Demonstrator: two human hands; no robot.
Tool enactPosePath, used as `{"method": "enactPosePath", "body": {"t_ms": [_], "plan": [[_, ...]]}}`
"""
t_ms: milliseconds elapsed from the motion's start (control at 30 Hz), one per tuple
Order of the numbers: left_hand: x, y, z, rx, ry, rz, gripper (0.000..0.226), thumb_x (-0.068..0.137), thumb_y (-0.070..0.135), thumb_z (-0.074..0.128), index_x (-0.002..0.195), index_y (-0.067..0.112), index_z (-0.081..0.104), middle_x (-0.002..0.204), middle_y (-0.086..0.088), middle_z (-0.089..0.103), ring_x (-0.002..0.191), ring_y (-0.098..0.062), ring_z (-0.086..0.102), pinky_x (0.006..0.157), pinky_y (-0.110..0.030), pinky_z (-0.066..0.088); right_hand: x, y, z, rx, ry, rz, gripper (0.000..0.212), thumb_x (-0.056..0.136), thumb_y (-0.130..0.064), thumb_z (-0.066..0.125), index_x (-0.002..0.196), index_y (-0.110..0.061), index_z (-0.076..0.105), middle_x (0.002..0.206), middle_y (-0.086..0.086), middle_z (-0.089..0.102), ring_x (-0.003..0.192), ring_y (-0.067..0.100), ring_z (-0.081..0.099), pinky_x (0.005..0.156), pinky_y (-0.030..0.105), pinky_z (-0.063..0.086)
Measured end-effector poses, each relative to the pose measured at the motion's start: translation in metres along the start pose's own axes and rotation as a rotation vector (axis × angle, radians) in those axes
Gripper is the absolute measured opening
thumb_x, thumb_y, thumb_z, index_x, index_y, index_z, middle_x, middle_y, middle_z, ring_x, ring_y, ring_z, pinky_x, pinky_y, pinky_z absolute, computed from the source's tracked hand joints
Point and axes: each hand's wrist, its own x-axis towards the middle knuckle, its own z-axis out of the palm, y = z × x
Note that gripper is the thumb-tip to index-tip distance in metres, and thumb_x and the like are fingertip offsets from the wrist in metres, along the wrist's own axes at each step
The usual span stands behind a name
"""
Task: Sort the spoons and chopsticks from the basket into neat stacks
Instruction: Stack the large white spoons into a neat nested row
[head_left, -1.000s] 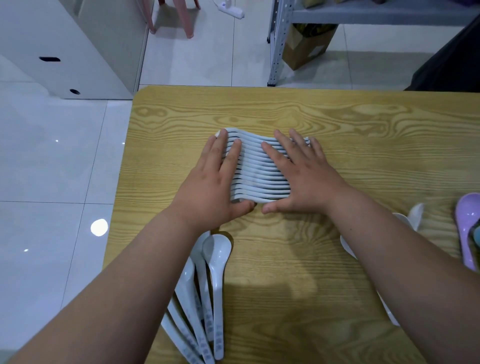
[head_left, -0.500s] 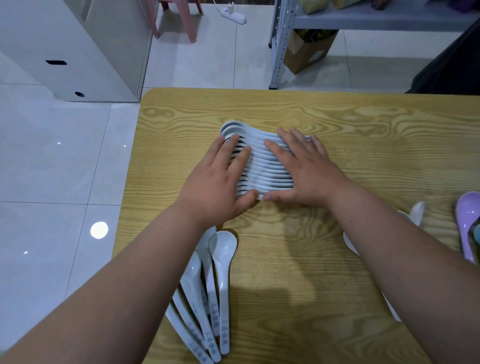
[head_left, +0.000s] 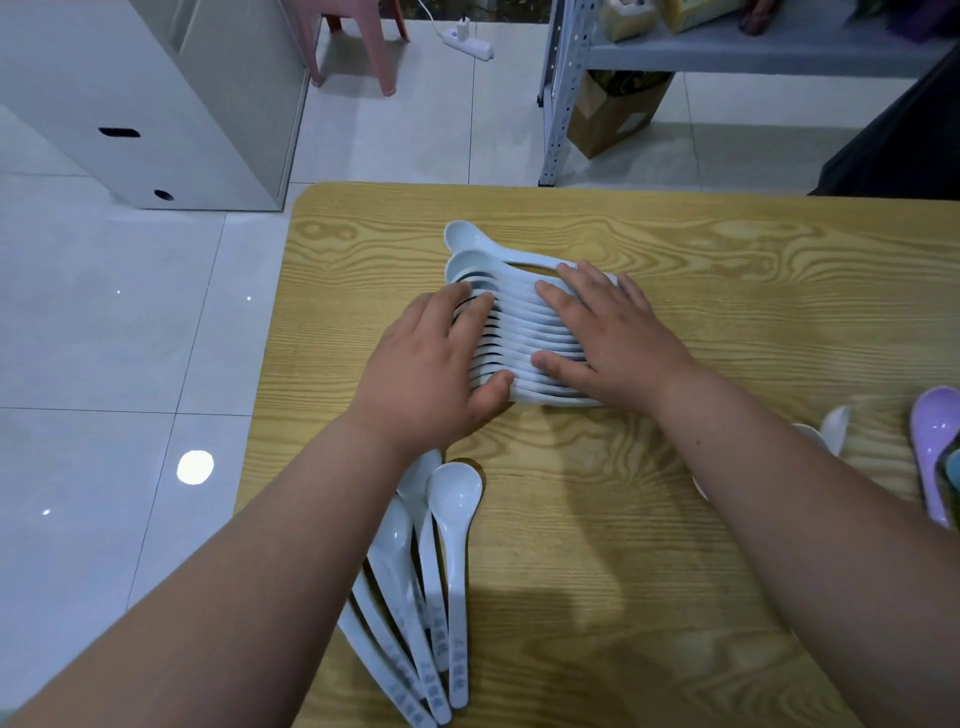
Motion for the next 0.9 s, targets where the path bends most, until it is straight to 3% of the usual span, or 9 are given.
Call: {"method": "enactPosePath", "body": {"t_ms": [200, 300, 433, 567, 667, 800, 900], "plan": [[-0.008, -0.006, -0.01, -0.028, -0.041, -0.059, 0.072, 0.085, 0.056, 0.051, 0.139, 0.008, 0.052, 0.136, -0.015, 0.053, 0.118, -0.036, 0.055, 0.097, -0.046, 0.048, 0.001, -0.004, -0.006, -0.013, -0.008, 0.009, 0.091, 0.083, -0.079, 0.018, 0.158, -0.028, 0.025, 0.167, 0.004, 0.016, 0.155, 0.021, 0.007, 0.124, 0.047, 0.005], [-0.016, -0.01, -0.016, -0.061, -0.038, -0.082, 0.07, 0.085, 0.054, 0.052, 0.138, 0.01, 0.052, 0.132, -0.014, 0.055, 0.115, -0.035, 0.057, 0.094, -0.046, 0.05, -0.001, -0.012, -0.006, -0.018, 0.064, 0.007, 0.083, 0.086, -0.072, 0.024, 0.152, -0.023, 0.039, 0.161, 0.006, 0.032, 0.151, 0.025, 0.023, 0.122, 0.047, 0.014], [-0.039, -0.015, -0.028, -0.298, -0.031, -0.287, 0.052, 0.089, 0.039, 0.063, 0.136, 0.02, 0.054, 0.123, 0.0, 0.058, 0.112, -0.016, 0.055, 0.093, -0.032, 0.047, -0.018, -0.043, 0.001, 0.025, 0.322, -0.11, 0.055, 0.091, -0.048, 0.049, 0.13, -0.012, 0.063, 0.132, 0.009, 0.062, 0.124, 0.03, 0.056, 0.105, 0.045, 0.039], [-0.073, -0.028, -0.037, -0.371, -0.111, -0.394, 0.033, 0.091, 0.028, 0.062, 0.124, 0.025, 0.063, 0.111, 0.007, 0.063, 0.104, -0.011, 0.057, 0.091, -0.032, 0.048, -0.057, -0.093, 0.023, 0.129, 0.464, -0.171, 0.034, 0.086, -0.022, 0.062, 0.116, -0.008, 0.068, 0.11, 0.007, 0.065, 0.103, 0.028, 0.062, 0.089, 0.042, 0.05], [-0.092, -0.043, -0.037, -0.309, -0.161, -0.379, 0.03, 0.091, 0.027, 0.063, 0.12, 0.021, 0.067, 0.114, 0.0, 0.066, 0.111, -0.02, 0.057, 0.094, -0.03, 0.042, -0.094, -0.131, 0.046, 0.227, 0.399, -0.033, 0.036, 0.084, -0.025, 0.066, 0.117, -0.012, 0.067, 0.106, 0.006, 0.062, 0.096, 0.026, 0.06, 0.082, 0.042, 0.054], [-0.094, -0.046, -0.033, -0.251, -0.18, -0.327, 0.032, 0.087, 0.029, 0.069, 0.118, 0.023, 0.07, 0.117, -0.005, 0.065, 0.114, -0.033, 0.054, 0.102, -0.038, 0.038, -0.133, -0.174, 0.071, 0.295, 0.17, 0.125, 0.052, 0.088, -0.049, 0.062, 0.132, -0.023, 0.055, 0.108, -0.001, 0.052, 0.097, 0.019, 0.055, 0.075, 0.032, 0.055], [-0.086, -0.044, -0.033, -0.25, -0.22, -0.342, 0.033, 0.088, 0.021, 0.067, 0.121, 0.021, 0.068, 0.115, -0.007, 0.063, 0.111, -0.03, 0.054, 0.096, -0.033, 0.038, -0.142, -0.194, 0.077, 0.3, 0.053, 0.208, 0.056, 0.091, -0.053, 0.058, 0.139, -0.028, 0.046, 0.112, -0.002, 0.047, 0.097, 0.018, 0.052, 0.07, 0.026, 0.046]]}}
